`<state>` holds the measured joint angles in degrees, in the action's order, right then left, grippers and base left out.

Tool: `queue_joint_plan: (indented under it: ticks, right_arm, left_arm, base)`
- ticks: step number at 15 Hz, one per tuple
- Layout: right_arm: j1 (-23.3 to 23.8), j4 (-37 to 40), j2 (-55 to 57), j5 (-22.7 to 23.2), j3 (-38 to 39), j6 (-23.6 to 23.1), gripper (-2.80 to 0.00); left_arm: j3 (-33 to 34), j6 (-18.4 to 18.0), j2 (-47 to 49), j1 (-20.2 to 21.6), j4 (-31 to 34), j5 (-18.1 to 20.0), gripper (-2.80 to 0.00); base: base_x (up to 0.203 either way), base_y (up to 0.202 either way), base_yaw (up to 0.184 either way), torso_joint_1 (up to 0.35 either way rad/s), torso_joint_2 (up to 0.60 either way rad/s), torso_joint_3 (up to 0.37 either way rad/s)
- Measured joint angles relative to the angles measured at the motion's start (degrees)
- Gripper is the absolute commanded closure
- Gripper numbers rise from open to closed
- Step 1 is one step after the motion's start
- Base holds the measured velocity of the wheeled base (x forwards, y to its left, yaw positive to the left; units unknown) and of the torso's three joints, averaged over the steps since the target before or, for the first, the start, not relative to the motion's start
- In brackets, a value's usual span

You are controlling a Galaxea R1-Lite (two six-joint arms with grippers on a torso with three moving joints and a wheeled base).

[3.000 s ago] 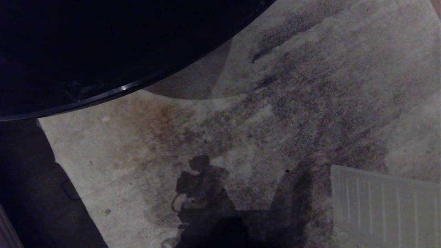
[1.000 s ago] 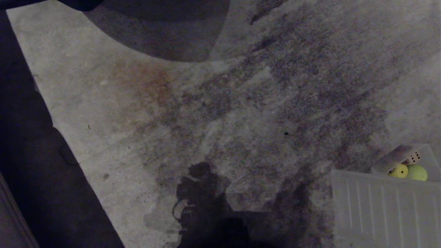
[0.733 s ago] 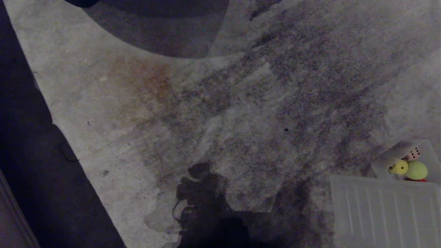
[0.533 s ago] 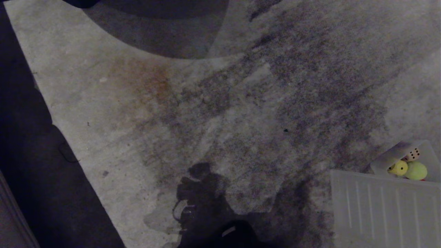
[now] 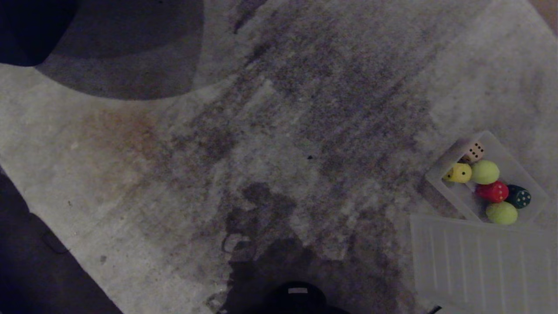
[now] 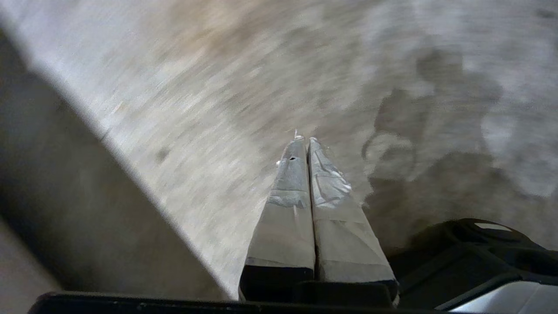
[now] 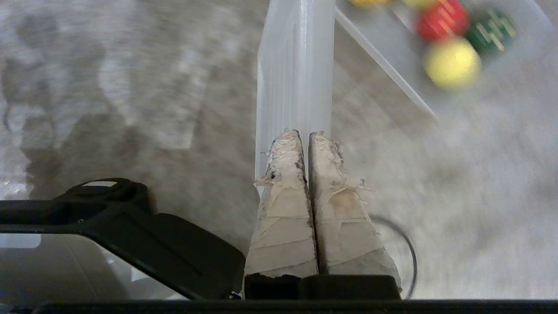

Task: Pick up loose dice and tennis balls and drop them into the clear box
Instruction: Close the lid

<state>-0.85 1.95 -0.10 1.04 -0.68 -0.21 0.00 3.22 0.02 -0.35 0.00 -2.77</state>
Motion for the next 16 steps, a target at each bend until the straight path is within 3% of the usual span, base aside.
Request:
queue_joint_plan:
  ticks: [6,13,16]
  right_arm:
    - [0.0,-0.05,0.0,0.0,-0.01,-0.04,0.0]
    - [-0.02,0.02,0.02,-0.07,-0.02,0.11,0.0]
    - [0.01,0.99,0.31,-2.13,-1.88,0.67,0.0]
  left_arm:
    - [0.0,-0.02,0.0,0.0,0.0,0.05,0.0]
    - [0.0,0.09,0.0,0.0,0.0,0.08,0.0]
    - [0.0,0.06,0.0,0.0,-0.05,0.08,0.0]
  base:
    - [0.002,0.01,-0.15,0.003,0.0,0.005]
    - [-0.001,0.0,-0.009,0.0,0.0,0.0]
    - [0.0,0.0,0.0,0.0,0.0,0.0]
